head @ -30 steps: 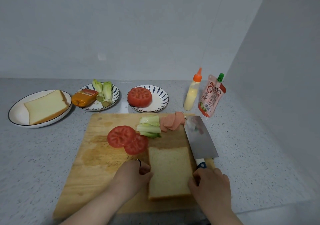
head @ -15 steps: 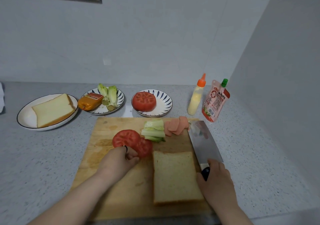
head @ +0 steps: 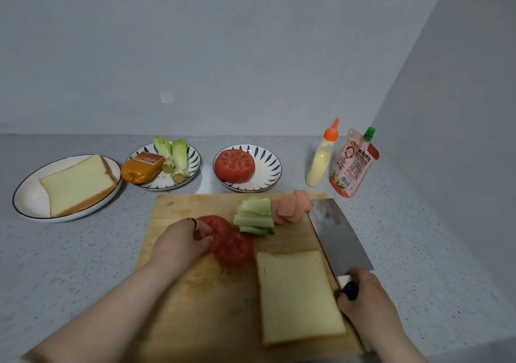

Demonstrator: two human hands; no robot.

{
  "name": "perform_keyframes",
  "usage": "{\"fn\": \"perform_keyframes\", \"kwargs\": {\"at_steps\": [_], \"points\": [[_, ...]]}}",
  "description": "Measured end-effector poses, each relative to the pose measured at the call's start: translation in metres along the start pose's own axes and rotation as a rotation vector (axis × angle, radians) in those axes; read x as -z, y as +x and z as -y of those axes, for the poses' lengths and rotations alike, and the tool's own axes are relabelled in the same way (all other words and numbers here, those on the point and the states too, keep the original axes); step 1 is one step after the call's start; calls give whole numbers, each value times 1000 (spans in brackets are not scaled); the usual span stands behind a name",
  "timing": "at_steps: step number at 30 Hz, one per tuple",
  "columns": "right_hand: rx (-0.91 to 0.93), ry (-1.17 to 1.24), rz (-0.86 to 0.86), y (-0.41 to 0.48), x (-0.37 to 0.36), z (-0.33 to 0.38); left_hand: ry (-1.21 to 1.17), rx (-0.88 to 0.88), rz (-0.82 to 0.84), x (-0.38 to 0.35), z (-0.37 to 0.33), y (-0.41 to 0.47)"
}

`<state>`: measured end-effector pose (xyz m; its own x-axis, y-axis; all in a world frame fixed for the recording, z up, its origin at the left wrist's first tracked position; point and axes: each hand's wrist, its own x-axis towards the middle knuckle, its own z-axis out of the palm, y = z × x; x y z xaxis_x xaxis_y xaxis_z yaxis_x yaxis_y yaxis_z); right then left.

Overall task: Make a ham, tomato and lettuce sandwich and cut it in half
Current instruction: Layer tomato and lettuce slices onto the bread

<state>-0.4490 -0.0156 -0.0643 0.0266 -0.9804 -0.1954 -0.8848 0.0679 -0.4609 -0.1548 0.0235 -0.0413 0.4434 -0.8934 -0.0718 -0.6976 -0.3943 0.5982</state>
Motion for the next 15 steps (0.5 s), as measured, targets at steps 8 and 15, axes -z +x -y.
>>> {"fn": "perform_keyframes", "kwargs": {"at_steps": [8, 15], "points": [[-14, -6, 0, 0, 17, 4, 47, -97, 13, 0, 0, 30], [56, 323, -199, 6, 14, 49, 64, -128, 50, 4, 10, 46]]}}
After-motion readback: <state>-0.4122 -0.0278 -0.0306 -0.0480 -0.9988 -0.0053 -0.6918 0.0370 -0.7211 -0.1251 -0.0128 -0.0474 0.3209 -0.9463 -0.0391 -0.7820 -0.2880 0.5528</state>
